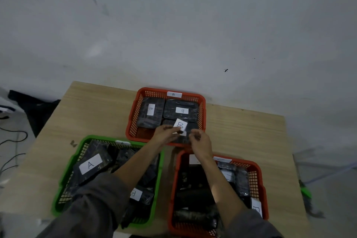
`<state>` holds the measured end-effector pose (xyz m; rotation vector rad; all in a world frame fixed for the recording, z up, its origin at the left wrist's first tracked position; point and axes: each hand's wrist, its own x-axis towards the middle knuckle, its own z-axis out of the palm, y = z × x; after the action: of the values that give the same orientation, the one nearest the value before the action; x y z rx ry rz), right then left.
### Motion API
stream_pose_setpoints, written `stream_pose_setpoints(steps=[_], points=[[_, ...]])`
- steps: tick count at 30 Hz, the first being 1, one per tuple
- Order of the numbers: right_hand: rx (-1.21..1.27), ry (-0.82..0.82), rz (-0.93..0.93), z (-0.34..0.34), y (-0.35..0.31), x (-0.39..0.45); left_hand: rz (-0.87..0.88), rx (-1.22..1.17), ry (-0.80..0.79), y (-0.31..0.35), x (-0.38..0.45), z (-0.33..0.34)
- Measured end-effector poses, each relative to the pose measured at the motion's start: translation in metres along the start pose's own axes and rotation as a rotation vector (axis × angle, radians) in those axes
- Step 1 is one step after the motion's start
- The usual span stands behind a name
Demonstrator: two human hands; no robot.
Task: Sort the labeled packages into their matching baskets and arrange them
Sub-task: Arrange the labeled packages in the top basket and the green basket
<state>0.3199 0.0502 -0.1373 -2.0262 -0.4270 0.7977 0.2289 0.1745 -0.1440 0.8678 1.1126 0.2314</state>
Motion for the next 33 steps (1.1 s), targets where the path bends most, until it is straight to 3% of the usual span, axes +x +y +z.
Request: stream_pose_setpoints(steps=[5, 9, 15, 29, 33], points=[[-0.35, -0.077, -0.078, -0.018, 0.012, 0.024, -0.037, -0.003, 0.011, 0.024, 0.043, 0.034], [-0.487, -0.104, -0.111, -0.025, 0.014, 0.042, -0.073, -0.025, 0.014, 0.038, 0.074, 0.06], [-0.398, -0.058, -0.089, -0.029, 0.005, 0.072, -0.083, -0.038, 0.104, 0.052, 0.107, 0.084], [-0.306, -0.054, -0.062, -0.032, 0.02, 0.076, 0.003, 0.087, 0.115, 0.051, 0.128, 0.097], [-0.298, -0.033, -0.043, -0.036, 0.022, 0.071, -0.019, 0.142, 0.045, 0.051, 0.121, 0.096]])
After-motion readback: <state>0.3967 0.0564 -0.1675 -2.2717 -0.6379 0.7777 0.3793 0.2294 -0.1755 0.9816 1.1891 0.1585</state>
